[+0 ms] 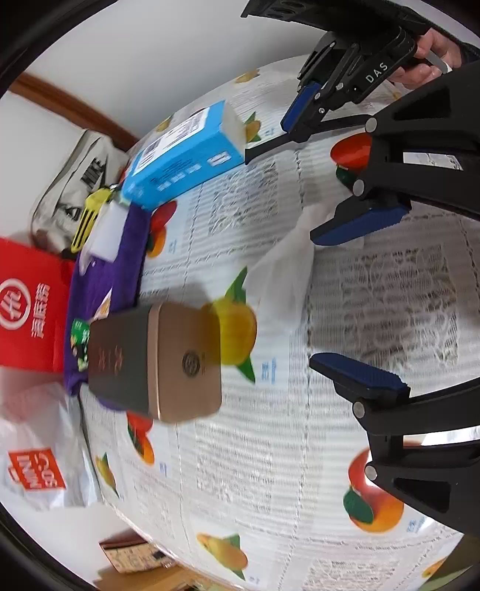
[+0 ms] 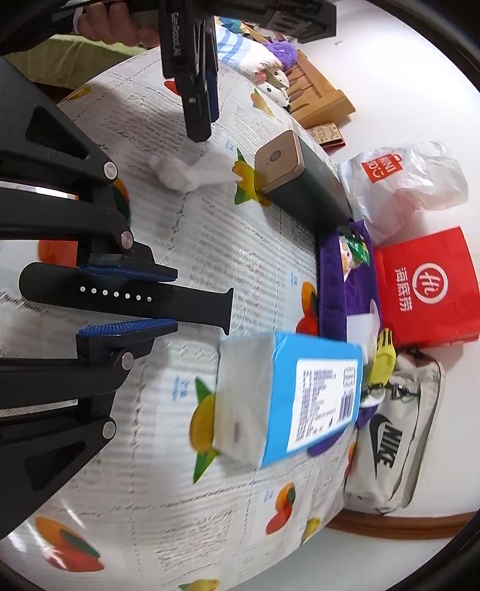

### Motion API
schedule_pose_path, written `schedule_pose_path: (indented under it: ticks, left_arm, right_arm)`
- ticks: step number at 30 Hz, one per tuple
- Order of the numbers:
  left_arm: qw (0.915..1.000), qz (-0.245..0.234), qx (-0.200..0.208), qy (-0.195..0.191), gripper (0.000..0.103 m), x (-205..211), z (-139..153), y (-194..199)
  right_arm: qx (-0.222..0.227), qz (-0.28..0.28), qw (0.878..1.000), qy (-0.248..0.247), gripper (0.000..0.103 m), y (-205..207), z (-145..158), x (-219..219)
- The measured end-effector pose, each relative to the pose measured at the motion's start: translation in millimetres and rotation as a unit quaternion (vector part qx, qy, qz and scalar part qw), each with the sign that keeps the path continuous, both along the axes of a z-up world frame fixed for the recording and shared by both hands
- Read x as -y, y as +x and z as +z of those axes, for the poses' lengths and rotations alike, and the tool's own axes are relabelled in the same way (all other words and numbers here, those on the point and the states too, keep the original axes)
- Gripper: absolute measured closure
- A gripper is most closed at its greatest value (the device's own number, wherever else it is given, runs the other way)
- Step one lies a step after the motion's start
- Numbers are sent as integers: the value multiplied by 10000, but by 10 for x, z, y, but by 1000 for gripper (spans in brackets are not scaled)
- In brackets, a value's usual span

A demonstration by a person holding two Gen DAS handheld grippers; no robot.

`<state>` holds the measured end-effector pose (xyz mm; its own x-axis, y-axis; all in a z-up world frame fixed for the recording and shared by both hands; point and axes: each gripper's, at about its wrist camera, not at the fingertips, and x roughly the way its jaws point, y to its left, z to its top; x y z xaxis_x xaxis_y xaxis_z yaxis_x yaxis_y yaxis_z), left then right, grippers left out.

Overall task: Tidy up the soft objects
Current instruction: 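Grasp the crumpled white cloth with the left tool while the right tool holds the watch strap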

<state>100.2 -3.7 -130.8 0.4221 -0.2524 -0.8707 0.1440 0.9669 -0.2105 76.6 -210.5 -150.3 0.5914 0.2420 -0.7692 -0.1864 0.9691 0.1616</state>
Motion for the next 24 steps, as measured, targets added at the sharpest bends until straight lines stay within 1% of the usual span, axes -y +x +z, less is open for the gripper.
schedule_pose_path:
  ticks: [3,4,5,10,14,17,19,21,22,24]
  left_arm:
    - [9999,-114,-19,45,40,110,-17,31]
    - [9998,-170,-38,65,37,149,-23,45]
    - [9997,-205,-48,98,36,181,-26,57]
    - [9990,-394,-74,201,35,328,-51,129]
    - [9979,-542,-111,346,35,450,-130,161]
    - [9963,-647,17,569,34,545,-161,141]
    - [9956,-681,58,648,35,573,-174,136]
    - [9947,-676,141,763,41,586,-177,119]
    - [9939,-664,189,858,49,589,-177,109]
    - [9935,-638,239,914,57,565,-173,98]
  right_arm:
    - [-13,-61,10000,18,82,-54,-9,87]
    - [-18,-79,10000,8,82,-65,-12,113]
    - [-17,-92,10000,0,82,-76,-14,134]
    - [-15,-188,9998,20,82,-73,-44,247]
    - [-18,-239,9997,75,82,-81,-70,307]
    - [-39,-245,9997,62,82,-84,-95,323]
    - [-57,-270,9996,68,82,-94,-109,344]
    - [-68,-288,9995,82,82,-104,-117,364]
    - [-67,-296,9995,85,82,-105,-118,370]
    - [-45,-304,9995,82,82,-123,-108,375]
